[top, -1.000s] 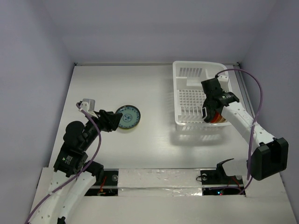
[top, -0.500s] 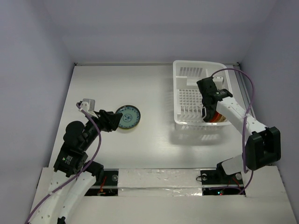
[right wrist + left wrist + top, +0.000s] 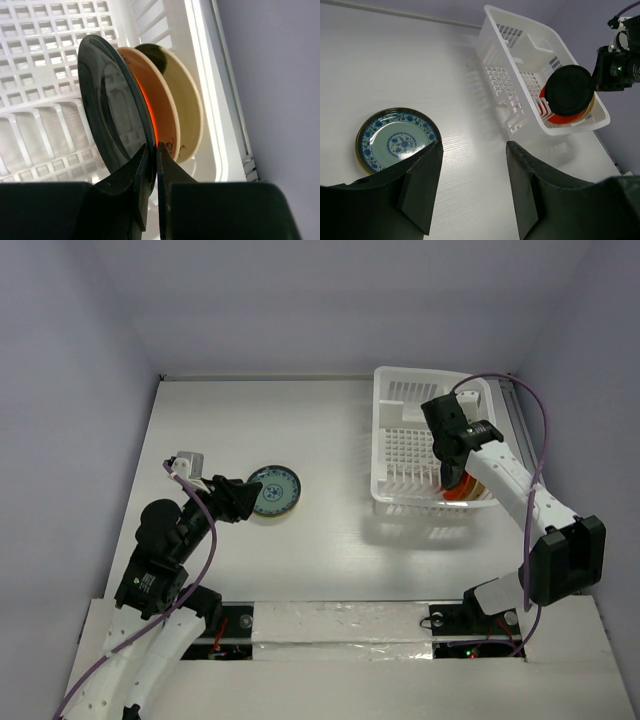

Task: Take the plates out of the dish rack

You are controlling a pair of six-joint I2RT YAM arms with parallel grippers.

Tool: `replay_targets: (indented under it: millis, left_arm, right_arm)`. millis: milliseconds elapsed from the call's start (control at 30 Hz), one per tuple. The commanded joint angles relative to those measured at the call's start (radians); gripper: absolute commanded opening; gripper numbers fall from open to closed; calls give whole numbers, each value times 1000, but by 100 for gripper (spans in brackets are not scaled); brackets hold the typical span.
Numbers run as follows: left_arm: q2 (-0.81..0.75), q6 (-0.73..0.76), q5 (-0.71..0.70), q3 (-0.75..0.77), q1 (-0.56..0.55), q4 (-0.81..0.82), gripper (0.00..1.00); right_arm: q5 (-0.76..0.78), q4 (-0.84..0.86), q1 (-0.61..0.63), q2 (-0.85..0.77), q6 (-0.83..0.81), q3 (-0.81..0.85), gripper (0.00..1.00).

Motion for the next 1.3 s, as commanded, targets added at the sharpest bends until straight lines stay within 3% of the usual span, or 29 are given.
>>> replay_targets:
  millis: [0,267,400,500,600,700,800,967,1067,1267]
  left_arm:
    - [0,0,5,5,-5,41,50]
    - [6,0,2,5,4,41,50]
    - [11,0,5,5,4,40,46]
    - [11,0,5,5,4,41,35]
    - [12,0,-4,10,14,35,15]
    - [14,-4,-29,11,14,30,8]
    - [9,-6,-41,15,14,23,10]
    - [6,-7,-43,16,14,21,25]
    - [6,-4,-37,16,14,24,35]
    - [3,-4,-24,11,14,29,41]
  right_arm:
    - [53,11,16,-37,-6,48,0]
    - [65,37,71,-151,17,160,0]
    - [7,108,170,-233,26,194,0]
    - [-107,172,238,-256,64,184,0]
    - [-296,330,321,-245,107,141,0]
    - [-480,502,375,-196,170,87,0]
    - [-579,594,442,-72,224,101,0]
    - [-623,674,534,174,281,174,0]
    - [-649,680,547,297,305,226,0]
    - [-656,706,547,414,327,271,1]
